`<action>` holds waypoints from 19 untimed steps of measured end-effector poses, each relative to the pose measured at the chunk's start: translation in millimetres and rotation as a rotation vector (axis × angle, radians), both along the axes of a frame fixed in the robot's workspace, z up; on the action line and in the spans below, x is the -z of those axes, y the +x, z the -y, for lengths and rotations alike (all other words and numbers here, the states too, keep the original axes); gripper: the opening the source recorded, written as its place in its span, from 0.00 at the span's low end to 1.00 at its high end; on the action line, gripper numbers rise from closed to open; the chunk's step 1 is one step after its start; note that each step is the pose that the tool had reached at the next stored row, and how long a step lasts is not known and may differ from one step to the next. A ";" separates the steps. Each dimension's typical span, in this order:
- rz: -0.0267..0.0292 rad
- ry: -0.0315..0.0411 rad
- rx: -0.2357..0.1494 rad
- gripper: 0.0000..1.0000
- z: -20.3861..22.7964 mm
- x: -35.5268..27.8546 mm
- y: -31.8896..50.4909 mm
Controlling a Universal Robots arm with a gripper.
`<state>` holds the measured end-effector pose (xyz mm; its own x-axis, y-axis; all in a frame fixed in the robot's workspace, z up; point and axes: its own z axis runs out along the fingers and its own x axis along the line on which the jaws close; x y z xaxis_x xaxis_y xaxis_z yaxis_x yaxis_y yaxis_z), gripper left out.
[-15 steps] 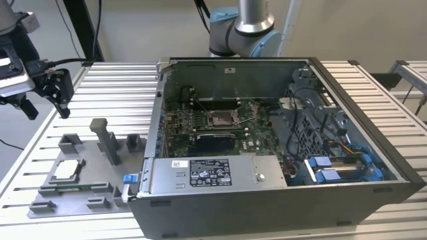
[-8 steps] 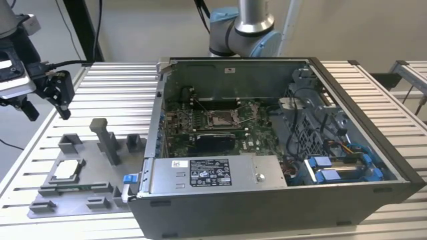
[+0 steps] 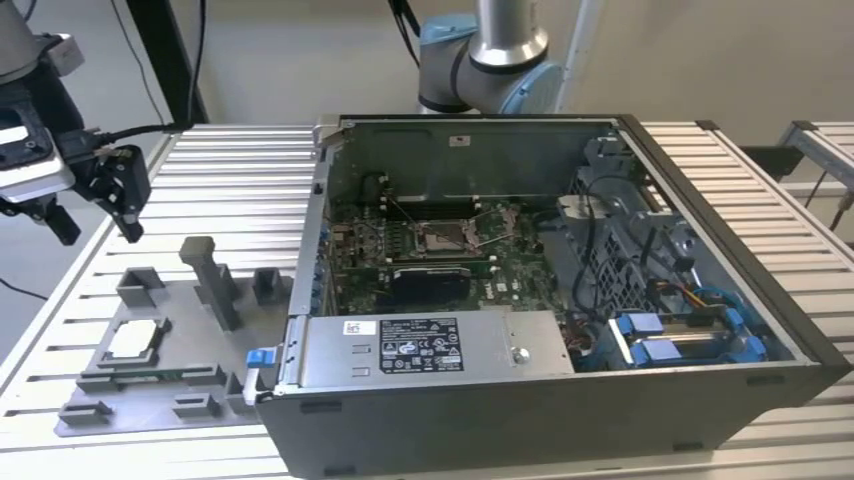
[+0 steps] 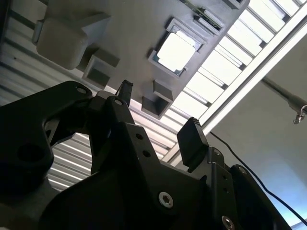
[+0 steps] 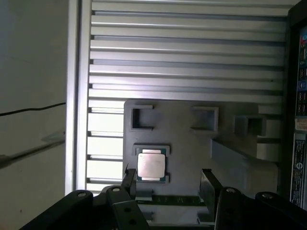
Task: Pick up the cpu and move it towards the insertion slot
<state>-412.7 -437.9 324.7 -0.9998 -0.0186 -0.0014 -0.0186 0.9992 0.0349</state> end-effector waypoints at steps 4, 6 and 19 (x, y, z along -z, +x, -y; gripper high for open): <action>0.0000 0.0000 0.000 1.00 0.0 1.6 -0.1; 0.0001 0.0001 0.000 1.00 0.0 2.5 -0.1; 0.0000 0.0000 0.000 1.00 0.0 8.7 -0.3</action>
